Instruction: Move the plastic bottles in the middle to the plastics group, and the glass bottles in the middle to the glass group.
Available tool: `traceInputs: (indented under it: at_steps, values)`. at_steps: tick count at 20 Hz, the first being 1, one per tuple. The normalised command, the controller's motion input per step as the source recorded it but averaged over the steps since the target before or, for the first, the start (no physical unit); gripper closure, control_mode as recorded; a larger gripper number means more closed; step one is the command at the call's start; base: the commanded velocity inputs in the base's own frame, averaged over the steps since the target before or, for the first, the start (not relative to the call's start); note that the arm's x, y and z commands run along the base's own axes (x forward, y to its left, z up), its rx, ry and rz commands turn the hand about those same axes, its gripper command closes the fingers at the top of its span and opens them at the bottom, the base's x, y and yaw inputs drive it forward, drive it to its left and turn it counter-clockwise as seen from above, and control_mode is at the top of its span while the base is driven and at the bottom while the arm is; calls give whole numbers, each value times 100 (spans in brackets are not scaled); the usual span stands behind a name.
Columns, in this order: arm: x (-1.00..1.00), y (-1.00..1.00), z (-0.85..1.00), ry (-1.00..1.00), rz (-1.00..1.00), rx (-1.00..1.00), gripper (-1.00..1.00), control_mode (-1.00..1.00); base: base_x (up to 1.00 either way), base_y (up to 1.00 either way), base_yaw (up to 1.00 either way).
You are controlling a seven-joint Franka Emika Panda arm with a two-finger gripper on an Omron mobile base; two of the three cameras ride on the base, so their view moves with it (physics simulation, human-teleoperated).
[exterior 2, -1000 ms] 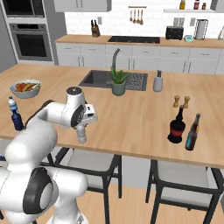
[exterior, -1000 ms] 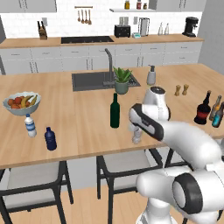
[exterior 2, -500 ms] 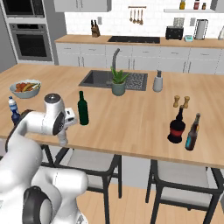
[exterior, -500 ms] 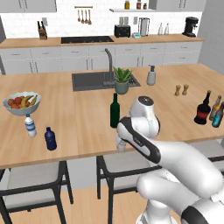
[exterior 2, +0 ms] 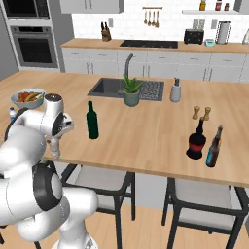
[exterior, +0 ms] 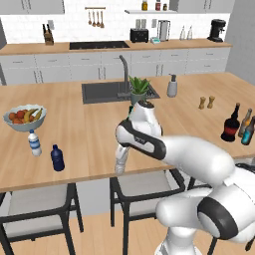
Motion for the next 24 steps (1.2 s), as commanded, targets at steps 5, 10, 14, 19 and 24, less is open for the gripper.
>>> traceInputs:
  at_steps: [5,10,14,19,24]
  values:
    - [1,69,48,19,21,0,100,-100,0,0,0]
    - [0,47,22,4,16,0,100,-100,0,0,0]
    - [19,23,-3,0,9,-1,100,-100,0,0,0]
    - [54,21,-1,0,5,-2,100,-100,0,0,0]
    - [70,22,0,0,3,-1,100,-100,0,0,0]
